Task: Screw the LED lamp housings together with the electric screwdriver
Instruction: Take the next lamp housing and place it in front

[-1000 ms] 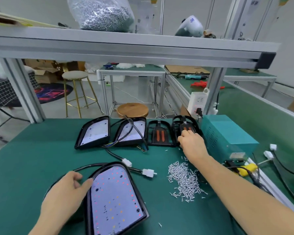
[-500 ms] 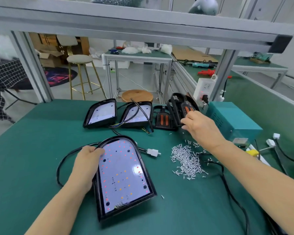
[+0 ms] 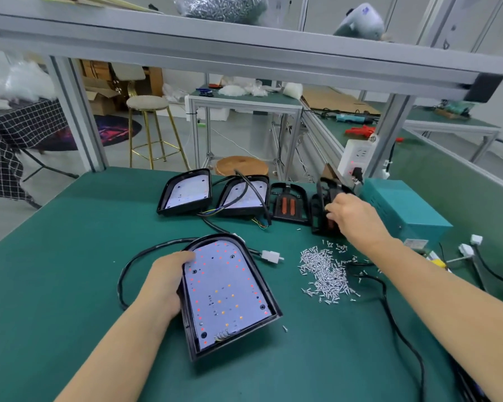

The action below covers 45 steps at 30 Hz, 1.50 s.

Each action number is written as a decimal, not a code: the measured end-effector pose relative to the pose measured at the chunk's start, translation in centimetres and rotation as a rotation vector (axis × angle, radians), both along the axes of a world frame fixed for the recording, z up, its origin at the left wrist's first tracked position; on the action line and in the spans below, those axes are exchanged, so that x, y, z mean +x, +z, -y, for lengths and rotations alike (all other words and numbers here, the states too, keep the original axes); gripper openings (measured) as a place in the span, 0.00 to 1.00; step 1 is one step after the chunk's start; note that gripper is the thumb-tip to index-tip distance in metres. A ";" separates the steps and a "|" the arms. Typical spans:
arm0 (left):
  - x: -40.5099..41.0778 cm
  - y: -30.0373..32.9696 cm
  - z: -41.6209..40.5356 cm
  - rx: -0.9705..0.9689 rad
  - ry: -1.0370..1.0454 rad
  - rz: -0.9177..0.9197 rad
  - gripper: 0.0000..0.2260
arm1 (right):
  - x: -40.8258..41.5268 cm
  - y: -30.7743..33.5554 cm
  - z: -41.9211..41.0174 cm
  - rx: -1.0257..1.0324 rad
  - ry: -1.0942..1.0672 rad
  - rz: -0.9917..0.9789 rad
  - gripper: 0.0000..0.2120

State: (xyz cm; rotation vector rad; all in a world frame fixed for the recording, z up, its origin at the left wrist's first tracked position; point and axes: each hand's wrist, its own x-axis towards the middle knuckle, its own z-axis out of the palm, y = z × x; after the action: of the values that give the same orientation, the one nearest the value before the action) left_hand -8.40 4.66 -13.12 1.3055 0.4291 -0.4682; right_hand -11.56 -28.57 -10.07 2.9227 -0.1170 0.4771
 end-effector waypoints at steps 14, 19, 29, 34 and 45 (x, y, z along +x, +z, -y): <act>0.1 -0.6 0.1 -0.355 -0.148 -0.007 0.20 | -11.1 4.2 -17.0 -0.081 0.764 0.228 0.14; -0.4 0.0 0.1 -0.467 -0.248 0.034 0.28 | -12.0 2.5 -19.7 -0.249 0.765 0.025 0.13; -1.9 0.4 0.2 -0.389 -0.232 0.017 0.24 | -11.5 0.5 -20.0 -0.355 0.821 -0.293 0.13; -2.1 0.7 0.5 -0.309 -0.163 0.015 0.21 | -10.9 0.3 -19.1 -0.119 0.854 -0.370 0.14; -1.1 -1.8 0.4 0.388 0.009 0.442 0.20 | -15.6 1.0 -7.9 0.466 -0.100 0.027 0.10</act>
State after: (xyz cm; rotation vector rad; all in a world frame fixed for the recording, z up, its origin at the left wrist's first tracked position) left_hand -9.48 4.23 -14.89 1.7300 0.1561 -0.0777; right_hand -27.12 -20.68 -9.09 3.3385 -0.4296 0.5349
